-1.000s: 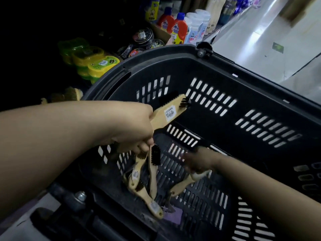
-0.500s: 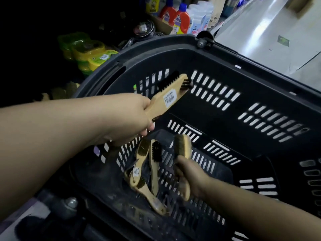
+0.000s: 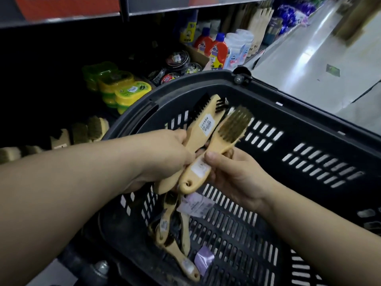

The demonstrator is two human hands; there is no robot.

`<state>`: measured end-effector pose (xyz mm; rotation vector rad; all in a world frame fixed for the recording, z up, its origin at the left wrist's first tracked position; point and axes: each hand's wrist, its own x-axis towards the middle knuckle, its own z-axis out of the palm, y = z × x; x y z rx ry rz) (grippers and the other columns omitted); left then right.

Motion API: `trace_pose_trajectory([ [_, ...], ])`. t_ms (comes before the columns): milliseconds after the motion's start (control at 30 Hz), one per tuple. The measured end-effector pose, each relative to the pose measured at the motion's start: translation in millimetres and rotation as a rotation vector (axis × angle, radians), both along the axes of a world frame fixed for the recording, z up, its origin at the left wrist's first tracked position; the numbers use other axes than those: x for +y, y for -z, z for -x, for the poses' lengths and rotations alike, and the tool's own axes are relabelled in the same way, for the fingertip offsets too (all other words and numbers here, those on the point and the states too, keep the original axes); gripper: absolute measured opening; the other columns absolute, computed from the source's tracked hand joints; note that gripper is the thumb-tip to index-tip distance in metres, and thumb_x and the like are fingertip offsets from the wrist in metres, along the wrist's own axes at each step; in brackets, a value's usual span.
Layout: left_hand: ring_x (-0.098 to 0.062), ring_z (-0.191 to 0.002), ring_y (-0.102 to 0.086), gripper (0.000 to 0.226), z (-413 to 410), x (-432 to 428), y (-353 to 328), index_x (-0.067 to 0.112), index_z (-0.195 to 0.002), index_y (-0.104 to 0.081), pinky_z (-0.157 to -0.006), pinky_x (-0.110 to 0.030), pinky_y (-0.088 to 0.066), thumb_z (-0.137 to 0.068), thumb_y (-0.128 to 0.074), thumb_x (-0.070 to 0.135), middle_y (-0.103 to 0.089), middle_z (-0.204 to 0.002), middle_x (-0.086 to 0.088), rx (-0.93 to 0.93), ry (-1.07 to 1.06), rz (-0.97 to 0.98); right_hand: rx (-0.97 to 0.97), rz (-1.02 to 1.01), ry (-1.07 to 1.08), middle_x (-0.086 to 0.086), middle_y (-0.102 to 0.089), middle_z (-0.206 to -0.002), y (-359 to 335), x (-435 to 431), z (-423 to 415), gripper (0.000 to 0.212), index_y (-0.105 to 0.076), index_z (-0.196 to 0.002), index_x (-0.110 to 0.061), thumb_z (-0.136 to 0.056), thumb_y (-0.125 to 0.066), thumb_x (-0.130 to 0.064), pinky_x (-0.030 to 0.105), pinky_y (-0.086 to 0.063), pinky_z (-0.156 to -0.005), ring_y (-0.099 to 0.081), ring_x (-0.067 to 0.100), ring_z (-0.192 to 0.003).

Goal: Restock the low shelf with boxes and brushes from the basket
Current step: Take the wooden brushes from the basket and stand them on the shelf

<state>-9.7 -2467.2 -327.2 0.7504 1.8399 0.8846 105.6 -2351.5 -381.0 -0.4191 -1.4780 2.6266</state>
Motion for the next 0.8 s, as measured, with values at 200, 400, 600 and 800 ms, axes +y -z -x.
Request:
trace_pose_trajectory([
  [200,-0.011,-0.059,-0.064,0.024,4.4,-0.4,4.1,0.016,-0.108,-0.061,-0.048,-0.019,-0.049,-0.087,-0.062,0.028,-0.072,-0.08,-0.007,0.008,0.033,-0.008,-0.019,-0.077,0.146,0.004,-0.07,-0.078,6.9,-0.8,7.6,0.02,-0.061,-0.092,-0.005,-0.073,-0.063,-0.011,0.023,-0.056,-0.064,-0.066,0.012,-0.068],
  [400,-0.014,-0.077,-0.068,0.028,6.7,0.0,6.2,0.02,-0.106,-0.061,-0.066,-0.025,-0.059,-0.08,-0.071,0.017,-0.072,-0.089,-0.005,0.154,0.006,-0.047,0.002,0.056,-0.036,0.004,-0.072,-0.086,21.5,19.1,8.3,0.031,-0.059,-0.103,-0.007,-0.073,-0.069,-0.007,0.02,-0.056,-0.069,-0.068,0.012,-0.076],
  [600,-0.022,-0.074,-0.068,0.025,8.5,-0.4,4.1,0.019,-0.101,-0.062,-0.065,-0.029,-0.055,-0.077,-0.07,0.024,-0.071,-0.083,-0.005,0.262,-0.048,-0.027,-0.826,-0.94,-0.401,0.005,-0.062,-0.097,126.4,11.9,-5.6,0.014,-0.06,-0.104,-0.015,-0.093,-0.056,-0.024,0.035,-0.049,-0.084,-0.059,0.017,-0.087],
  [800,-0.005,-0.03,-0.039,0.009,6.6,-1.3,5.3,0.015,-0.081,-0.063,-0.031,-0.01,-0.026,-0.075,-0.066,0.02,-0.051,-0.042,0.006,0.15,-0.082,-0.083,-1.003,-1.08,-0.335,0.01,-0.059,-0.12,197.2,-16.9,-16.7,0.075,-0.022,-0.137,-0.009,-0.082,-0.066,-0.037,0.028,-0.044,-0.078,-0.059,0.023,-0.103],
])
